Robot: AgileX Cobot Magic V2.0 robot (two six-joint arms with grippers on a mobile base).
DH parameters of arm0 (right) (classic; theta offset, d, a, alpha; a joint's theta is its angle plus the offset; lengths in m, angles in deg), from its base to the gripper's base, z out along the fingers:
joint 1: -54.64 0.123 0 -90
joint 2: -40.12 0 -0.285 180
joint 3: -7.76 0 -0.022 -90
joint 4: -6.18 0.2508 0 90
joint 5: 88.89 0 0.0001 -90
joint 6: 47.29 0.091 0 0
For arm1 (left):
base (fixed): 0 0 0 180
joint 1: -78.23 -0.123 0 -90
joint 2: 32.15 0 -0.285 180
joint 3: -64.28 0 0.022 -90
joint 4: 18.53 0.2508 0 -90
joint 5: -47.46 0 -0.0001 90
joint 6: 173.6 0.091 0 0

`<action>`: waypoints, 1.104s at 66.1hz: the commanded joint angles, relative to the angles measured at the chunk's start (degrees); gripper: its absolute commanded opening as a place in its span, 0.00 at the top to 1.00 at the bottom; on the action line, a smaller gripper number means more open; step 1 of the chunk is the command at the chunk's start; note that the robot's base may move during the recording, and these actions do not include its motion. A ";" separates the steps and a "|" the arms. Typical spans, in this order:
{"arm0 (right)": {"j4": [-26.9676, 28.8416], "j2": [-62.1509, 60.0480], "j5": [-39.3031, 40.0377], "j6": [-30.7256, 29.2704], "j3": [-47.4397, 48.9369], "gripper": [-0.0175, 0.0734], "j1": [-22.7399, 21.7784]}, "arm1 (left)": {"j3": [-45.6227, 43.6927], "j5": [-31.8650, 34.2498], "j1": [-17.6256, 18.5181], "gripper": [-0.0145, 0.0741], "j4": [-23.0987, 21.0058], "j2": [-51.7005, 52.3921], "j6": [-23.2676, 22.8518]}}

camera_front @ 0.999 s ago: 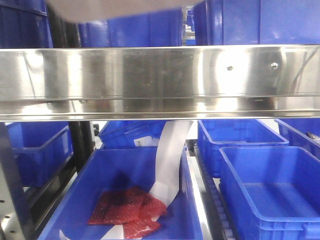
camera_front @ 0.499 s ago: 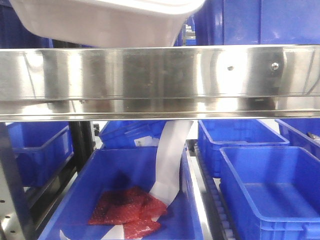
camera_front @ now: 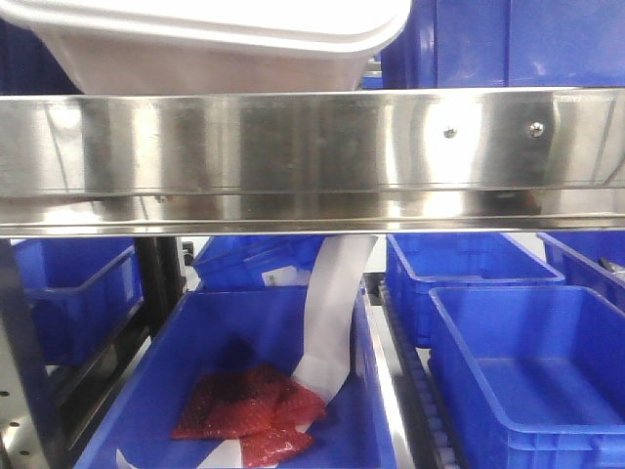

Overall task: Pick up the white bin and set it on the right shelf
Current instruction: 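Raise the bin and move it forward over the upper shelf, then lower the bin onto the shelf rollers and open both grippers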

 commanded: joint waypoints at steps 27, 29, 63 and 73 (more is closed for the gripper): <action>-9.36 -7.74 -6.29 0.59 3.13 0.16 2.97 | -1.67 -6.79 4.01 0.35 -2.69 2.08 1.20; -10.34 -8.01 -5.70 0.59 3.13 0.16 2.97 | -2.00 -6.80 4.01 0.35 -1.93 2.12 1.20; -27.69 -11.45 8.25 0.59 3.13 0.17 2.97 | -8.39 -5.91 4.01 0.36 14.83 2.22 -4.92; -30.30 -12.03 11.16 0.59 3.13 0.17 2.97 | -8.39 -5.08 4.01 0.36 16.54 2.22 -5.30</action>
